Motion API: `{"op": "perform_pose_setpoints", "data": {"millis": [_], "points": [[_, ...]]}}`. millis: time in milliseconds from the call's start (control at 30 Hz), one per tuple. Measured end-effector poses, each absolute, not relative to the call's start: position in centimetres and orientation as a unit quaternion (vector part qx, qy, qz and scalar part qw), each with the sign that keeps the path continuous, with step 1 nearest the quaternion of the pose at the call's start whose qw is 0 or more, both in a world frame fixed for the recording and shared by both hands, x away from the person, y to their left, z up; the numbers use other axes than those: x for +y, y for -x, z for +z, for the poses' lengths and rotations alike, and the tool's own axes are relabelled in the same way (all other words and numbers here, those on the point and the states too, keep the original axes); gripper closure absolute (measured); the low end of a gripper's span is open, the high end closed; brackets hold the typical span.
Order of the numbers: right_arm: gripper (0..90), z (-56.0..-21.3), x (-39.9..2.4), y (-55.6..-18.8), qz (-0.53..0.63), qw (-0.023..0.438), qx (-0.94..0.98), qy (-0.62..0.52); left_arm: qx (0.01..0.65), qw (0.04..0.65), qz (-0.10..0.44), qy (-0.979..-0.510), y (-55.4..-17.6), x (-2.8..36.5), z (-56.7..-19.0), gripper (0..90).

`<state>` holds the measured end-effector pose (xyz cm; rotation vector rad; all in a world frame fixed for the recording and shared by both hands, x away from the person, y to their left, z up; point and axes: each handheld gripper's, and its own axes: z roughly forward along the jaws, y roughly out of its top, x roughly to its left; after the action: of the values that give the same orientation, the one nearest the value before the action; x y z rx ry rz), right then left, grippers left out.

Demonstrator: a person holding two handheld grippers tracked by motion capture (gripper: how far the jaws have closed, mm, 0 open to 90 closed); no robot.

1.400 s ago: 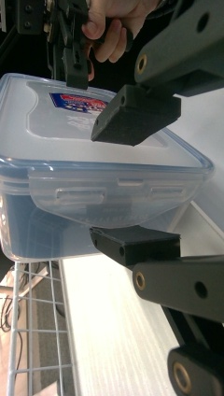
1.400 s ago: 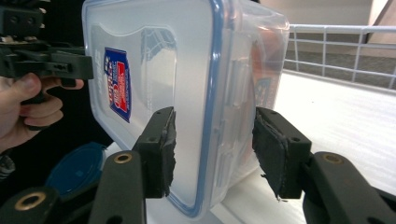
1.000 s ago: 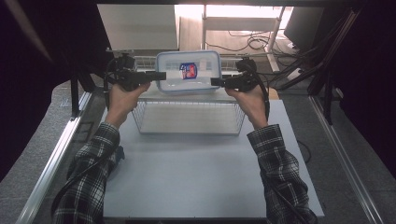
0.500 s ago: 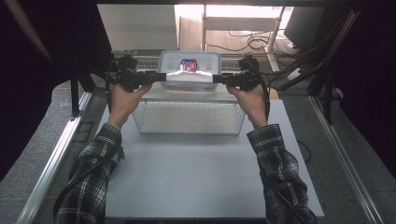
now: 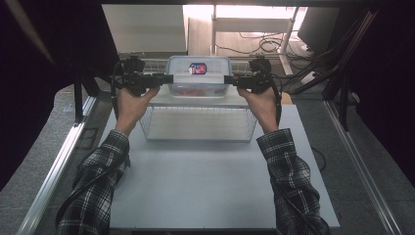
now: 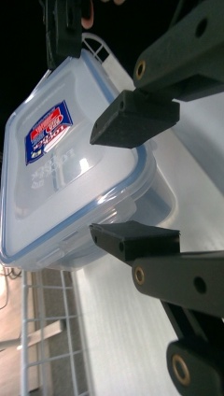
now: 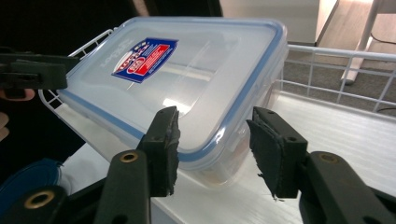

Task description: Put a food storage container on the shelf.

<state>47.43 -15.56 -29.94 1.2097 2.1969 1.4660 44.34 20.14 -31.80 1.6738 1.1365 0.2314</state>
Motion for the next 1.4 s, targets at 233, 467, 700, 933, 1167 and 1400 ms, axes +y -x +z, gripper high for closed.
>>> {"op": "perform_pose_setpoints", "data": {"millis": [233, 467, 700, 933, 1167, 1400], "points": [[57.1, -29.9, -15.5, -47.0, 0.505, 0.112, 0.749, -0.414, 0.469, 0.523, 0.099, -0.705, -43.7, 20.4, -31.7, 54.8], [57.1, -29.6, -15.3, -46.0, 0.495, 0.117, 0.758, -0.408, 0.465, 0.521, 0.098, -0.709, -43.3, 20.5, -31.6, 58.5], [56.8, -29.5, -15.1, -45.6, 0.487, 0.125, 0.765, -0.403, 0.466, 0.523, 0.091, -0.708, -43.1, 20.6, -31.6, 58.3], [56.4, -29.5, -15.1, -46.1, 0.491, 0.123, 0.760, -0.408, 0.471, 0.526, 0.092, -0.702, -43.2, 20.4, -31.7, 57.5], [55.2, -29.5, -14.9, -45.9, 0.489, 0.124, 0.759, -0.413, 0.468, 0.524, 0.094, -0.705, -43.2, 20.4, -31.6, 57.3], [54.7, -29.3, -14.7, -45.3, 0.481, 0.137, 0.766, -0.404, 0.468, 0.525, 0.096, -0.704, -43.1, 20.4, -31.6, 57.4]]}}
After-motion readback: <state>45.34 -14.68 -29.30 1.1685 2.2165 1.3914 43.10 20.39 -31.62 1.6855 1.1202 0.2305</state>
